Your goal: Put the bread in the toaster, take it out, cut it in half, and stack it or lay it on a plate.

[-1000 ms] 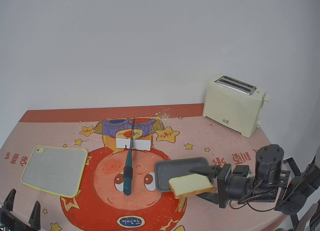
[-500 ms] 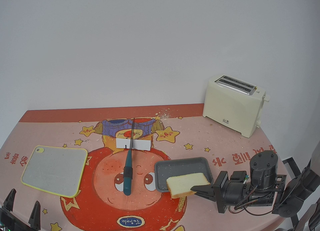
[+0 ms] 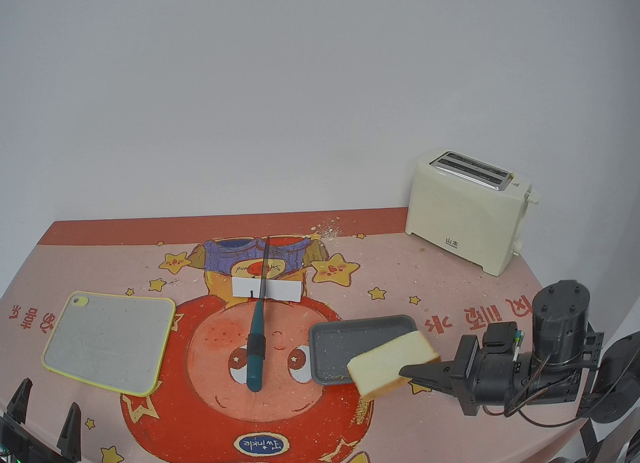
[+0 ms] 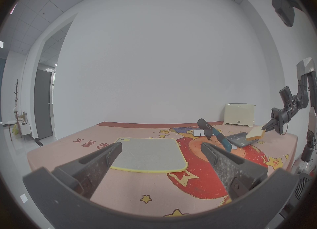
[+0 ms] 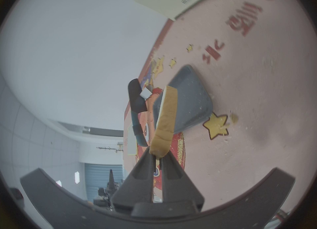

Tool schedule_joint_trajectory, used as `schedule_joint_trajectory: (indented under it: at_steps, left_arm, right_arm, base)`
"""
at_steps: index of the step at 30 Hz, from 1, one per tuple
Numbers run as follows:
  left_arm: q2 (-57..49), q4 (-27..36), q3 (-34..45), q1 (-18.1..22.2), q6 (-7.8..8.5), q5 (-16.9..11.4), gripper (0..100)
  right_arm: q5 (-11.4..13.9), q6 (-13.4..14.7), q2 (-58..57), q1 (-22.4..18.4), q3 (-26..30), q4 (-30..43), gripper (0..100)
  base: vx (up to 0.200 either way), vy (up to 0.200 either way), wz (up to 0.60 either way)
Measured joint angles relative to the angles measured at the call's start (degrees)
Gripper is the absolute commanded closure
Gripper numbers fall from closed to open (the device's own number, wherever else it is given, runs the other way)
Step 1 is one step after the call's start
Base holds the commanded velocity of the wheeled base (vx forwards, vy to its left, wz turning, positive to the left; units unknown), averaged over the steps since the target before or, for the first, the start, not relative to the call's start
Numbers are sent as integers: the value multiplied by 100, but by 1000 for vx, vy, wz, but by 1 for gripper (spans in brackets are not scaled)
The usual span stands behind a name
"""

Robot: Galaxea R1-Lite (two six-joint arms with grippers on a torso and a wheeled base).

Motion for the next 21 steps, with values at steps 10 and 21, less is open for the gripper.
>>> schedule_joint_trajectory:
  at_steps: [10,21]
  left_arm:
    - [0,-1,0,-4,2,0,0]
    - [0,-1,0,0,0,0,0]
  right_arm:
    - [2,-2806,-926,-835,-745,1026,100]
    - [558,-4719,-1251,-2466,-1794,1295,100]
  base:
    - [0,0,0]
    - [0,0,0]
